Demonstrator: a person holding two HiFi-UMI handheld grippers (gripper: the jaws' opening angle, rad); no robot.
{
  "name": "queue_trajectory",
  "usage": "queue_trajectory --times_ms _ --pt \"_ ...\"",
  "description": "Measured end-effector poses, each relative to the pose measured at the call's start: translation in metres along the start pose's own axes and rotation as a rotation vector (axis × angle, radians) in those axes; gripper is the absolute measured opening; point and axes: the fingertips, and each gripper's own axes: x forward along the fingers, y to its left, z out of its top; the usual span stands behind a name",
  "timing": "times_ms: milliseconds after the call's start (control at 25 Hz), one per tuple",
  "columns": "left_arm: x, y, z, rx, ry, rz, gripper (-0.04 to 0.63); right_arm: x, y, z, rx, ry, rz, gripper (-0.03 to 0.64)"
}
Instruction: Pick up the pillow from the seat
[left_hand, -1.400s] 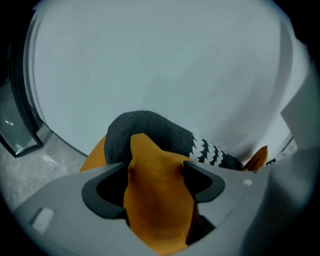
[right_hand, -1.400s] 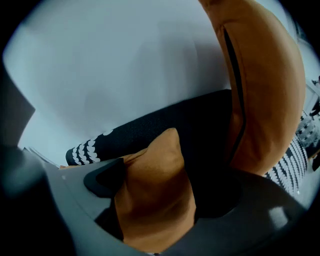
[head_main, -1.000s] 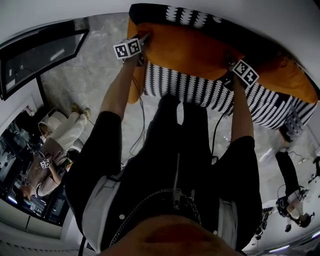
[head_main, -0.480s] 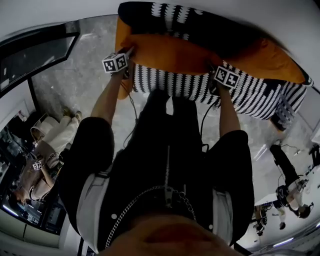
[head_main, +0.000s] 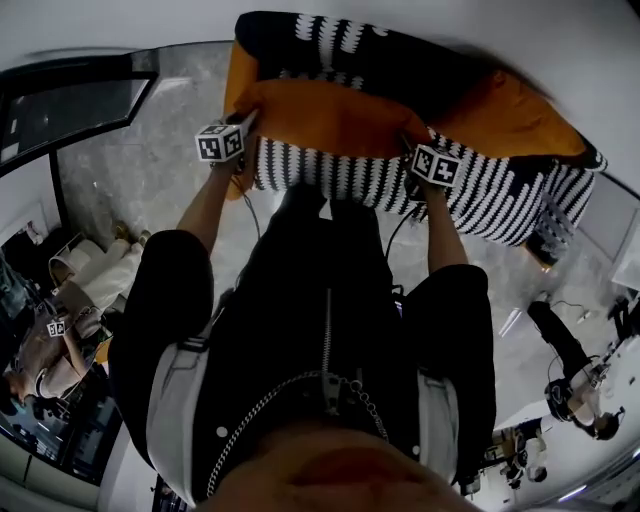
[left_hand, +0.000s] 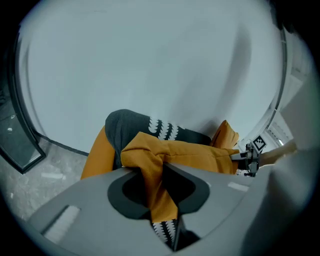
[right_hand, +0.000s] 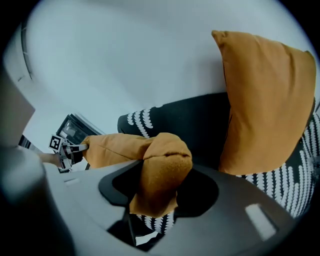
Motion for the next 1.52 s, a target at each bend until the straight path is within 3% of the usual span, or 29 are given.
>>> queue_trajectory --times_ms 280,520,800,1240,1520 --pt "-0.05 -0.043 0.042 0.027 -0.17 -0.022 0.077 -0.057 0.026 0.051 -0.068 -0.134 -0.001 0.195" --pt "-0.103 -0.089 0.105 0.072 -0.359 -0.039 0.074 -0.12 0.049 0.102 -0.106 -0.248 -0.025 0.192" --pt "-0.151 -0.132 0.165 0.186 -0.507 -0.035 0.071 -0.175 0.068 0.134 -0.117 -0.386 0.014 0.187" --pt "-0.219 -0.18 0.222 0.334 -0.672 0.01 0.066 -0.261 0.11 0.181 -0.21 -0.621 -0.012 0.173" --pt "-0.239 -0.208 0.226 0.335 -0.722 0.001 0.064 -0.295 0.113 0.183 -0.236 -0.681 -0.034 0.146"
